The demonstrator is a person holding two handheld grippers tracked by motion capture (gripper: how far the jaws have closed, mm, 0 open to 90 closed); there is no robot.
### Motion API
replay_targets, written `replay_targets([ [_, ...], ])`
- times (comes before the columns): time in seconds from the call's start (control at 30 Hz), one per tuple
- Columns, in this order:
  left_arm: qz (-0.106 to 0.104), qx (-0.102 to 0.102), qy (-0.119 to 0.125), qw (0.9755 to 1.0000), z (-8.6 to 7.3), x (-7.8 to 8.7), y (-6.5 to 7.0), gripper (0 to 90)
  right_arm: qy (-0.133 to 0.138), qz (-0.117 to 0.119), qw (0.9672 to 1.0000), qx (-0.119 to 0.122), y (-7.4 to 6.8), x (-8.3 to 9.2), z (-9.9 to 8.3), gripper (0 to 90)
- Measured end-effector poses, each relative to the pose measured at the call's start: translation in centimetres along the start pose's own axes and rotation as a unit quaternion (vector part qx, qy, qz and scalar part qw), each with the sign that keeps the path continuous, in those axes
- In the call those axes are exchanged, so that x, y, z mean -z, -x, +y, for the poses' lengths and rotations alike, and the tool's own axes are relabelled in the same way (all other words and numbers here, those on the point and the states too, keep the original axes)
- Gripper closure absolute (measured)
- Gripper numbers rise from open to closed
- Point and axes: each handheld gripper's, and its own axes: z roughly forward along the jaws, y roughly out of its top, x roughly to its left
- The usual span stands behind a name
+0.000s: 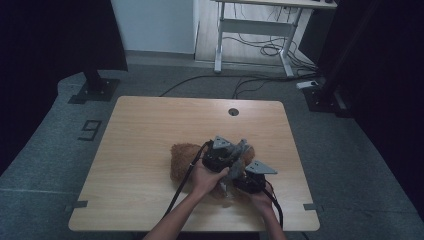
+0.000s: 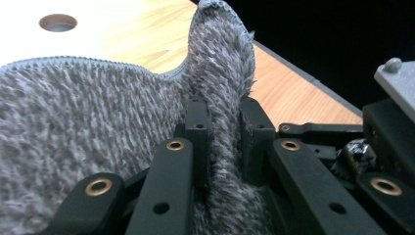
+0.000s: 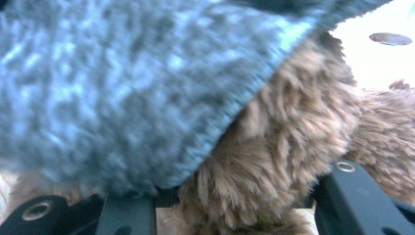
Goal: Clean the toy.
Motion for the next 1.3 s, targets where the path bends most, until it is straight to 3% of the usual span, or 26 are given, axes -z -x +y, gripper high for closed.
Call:
replay_targets([
  [0.2,0.045,-0.007,0.005,0.999,-1.1,2.0,-2.0,77.4,0.002,0.006,0.9999,-0.011,0.3,0.0,0.0,51.4],
  [0.3,0.074,-0.008,0.011,0.9972,-1.8,3.4,-3.2,77.4,0.004,0.008,0.9998,-0.016,0.4,0.0,-0.1,51.5],
  [0.37,0.081,0.006,0.013,0.9966,-2.2,4.4,-4.6,77.5,0.005,0.009,0.9997,-0.02,0.5,0.0,-0.1,51.5],
  [0.5,0.068,0.043,0.023,0.9965,-3.0,6.7,-7.3,77.5,0.008,0.015,0.9996,-0.023,0.5,0.0,-0.1,51.5],
  [0.67,0.093,0.068,0.045,0.9923,-4.3,9.7,-9.6,77.2,0.007,0.015,0.9996,-0.024,0.6,0.0,-0.1,51.5],
  [0.7,0.093,0.068,0.045,0.9923,-4.3,9.7,-9.6,77.3,0.007,0.015,0.9996,-0.024,0.6,0.0,-0.1,51.5],
  [0.77,0.111,0.086,0.04,0.9893,-5.7,10.6,-11.2,77.5,0.007,0.016,0.9995,-0.027,0.6,0.0,-0.1,51.5],
  [0.83,0.112,0.1,0.028,0.9882,-7.0,10.8,-12.1,77.8,0.007,0.017,0.9994,-0.029,0.6,0.0,-0.1,51.5],
  [0.97,0.122,0.109,-0.006,0.9866,-9.9,9.7,-12.8,78.5,0.008,0.018,0.9993,-0.031,0.6,-0.1,-0.2,51.7],
  [1.1,0.115,0.126,-0.036,0.9847,-11.3,9.0,-13.7,78.5,0.008,0.018,0.9992,-0.034,0.6,-0.1,-0.2,51.8],
  [1.17,0.11,0.134,-0.028,0.9845,-11.2,9.3,-13.8,78.4,0.008,0.018,0.9992,-0.034,0.7,-0.1,-0.2,51.9],
  [1.3,0.112,0.12,0.006,0.9864,-9.0,11.0,-13.2,78.0,0.01,0.012,0.9993,-0.033,0.7,-0.1,-0.2,52.2],
])
